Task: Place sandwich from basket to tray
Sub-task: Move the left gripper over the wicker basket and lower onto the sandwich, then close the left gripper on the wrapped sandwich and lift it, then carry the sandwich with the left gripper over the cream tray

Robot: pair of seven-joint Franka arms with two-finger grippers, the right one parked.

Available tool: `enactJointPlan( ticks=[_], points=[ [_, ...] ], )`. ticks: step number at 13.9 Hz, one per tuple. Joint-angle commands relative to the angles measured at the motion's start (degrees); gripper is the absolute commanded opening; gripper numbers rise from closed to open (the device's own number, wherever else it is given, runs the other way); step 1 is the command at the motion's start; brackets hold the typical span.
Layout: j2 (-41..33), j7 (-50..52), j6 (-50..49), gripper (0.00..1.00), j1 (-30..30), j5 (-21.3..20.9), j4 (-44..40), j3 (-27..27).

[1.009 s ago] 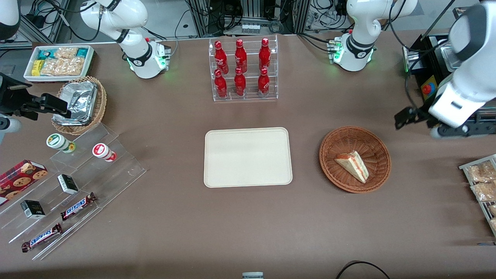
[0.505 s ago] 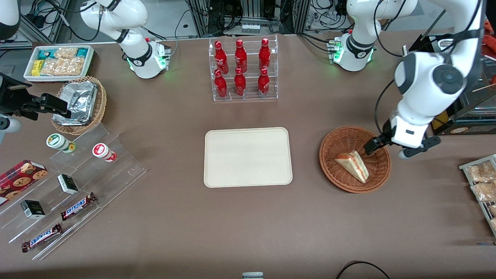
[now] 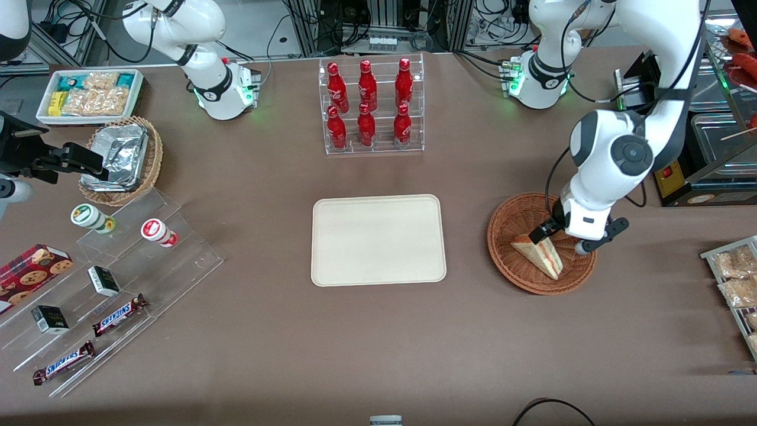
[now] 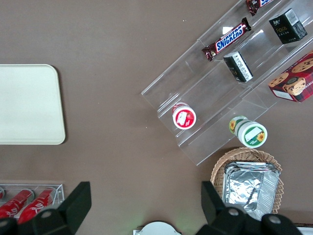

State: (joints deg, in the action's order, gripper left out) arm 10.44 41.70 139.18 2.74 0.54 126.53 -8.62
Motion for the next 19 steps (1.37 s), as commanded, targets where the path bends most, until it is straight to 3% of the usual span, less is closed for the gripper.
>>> enactJointPlan(
  ticks=[1, 4, 6, 8, 10, 12, 15, 19],
  points=[
    [3.3, 1.4, 2.8, 1.0, 0.3, -0.1, -0.1, 0.1],
    [5.6, 2.7, 5.4, 0.97, 0.3, -0.2, -0.2, 0.1],
    [6.2, 2.7, 5.4, 0.73, 0.3, -0.2, -0.4, 0.1],
    [6.6, 2.7, 5.4, 0.36, 0.3, -0.2, -0.9, 0.1],
    [6.0, 2.6, 4.6, 0.15, 0.3, -0.2, -2.2, 0.2],
    [5.2, 2.5, -0.4, 0.15, 0.3, -0.3, -5.1, 0.2],
    [1.9, 2.6, -13.9, 0.15, 0.3, -4.6, -11.6, -0.1],
    [2.5, 2.9, -28.0, 0.14, 0.2, -4.9, -25.7, -5.2]
  ],
)
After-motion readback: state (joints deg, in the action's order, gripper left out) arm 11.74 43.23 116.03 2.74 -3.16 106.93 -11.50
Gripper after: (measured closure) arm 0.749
